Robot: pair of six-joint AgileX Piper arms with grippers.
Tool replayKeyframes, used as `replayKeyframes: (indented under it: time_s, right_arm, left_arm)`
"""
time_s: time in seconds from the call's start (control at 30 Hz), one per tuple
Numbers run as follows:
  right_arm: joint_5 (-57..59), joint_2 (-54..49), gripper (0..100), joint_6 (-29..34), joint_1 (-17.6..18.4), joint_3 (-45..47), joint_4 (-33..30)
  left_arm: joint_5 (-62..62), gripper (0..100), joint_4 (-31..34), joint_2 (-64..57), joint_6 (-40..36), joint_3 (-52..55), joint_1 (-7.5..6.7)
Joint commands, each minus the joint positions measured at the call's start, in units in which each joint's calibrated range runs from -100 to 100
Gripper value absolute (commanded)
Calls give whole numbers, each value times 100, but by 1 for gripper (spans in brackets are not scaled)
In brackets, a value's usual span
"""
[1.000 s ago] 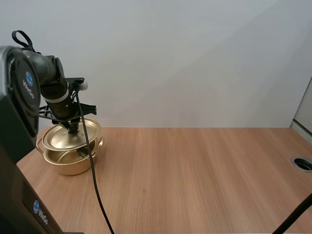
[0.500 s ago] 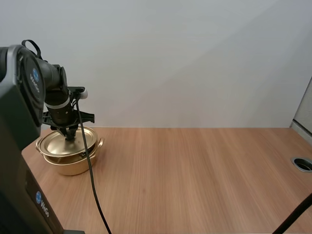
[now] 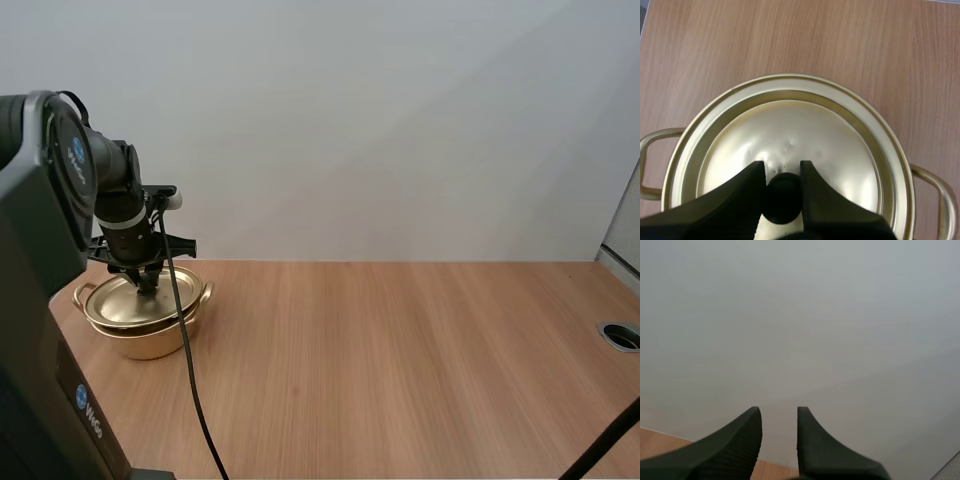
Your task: Open the pot, put the car inside, and close it
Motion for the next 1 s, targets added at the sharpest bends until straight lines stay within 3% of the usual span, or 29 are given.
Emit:
replayKeyframes:
  time_s: [0.0, 0.47, 0.83, 0.97]
  right_arm:
    - [0, -4, 43, 0, -1, -4, -1]
    - [0, -4, 43, 0, -1, -4, 24]
    - [0, -4, 43, 0, -1, -4, 24]
    - [0, -4, 43, 0, -1, -4, 24]
  left_arm:
    - [-251, 0, -7, 1, 3, 145, 5]
    - [-453, 3, 53, 1, -19, 297, 5]
    - [-631, 48, 53, 1, 335, 297, 5]
    - [-683, 76, 53, 1, 335, 297, 5]
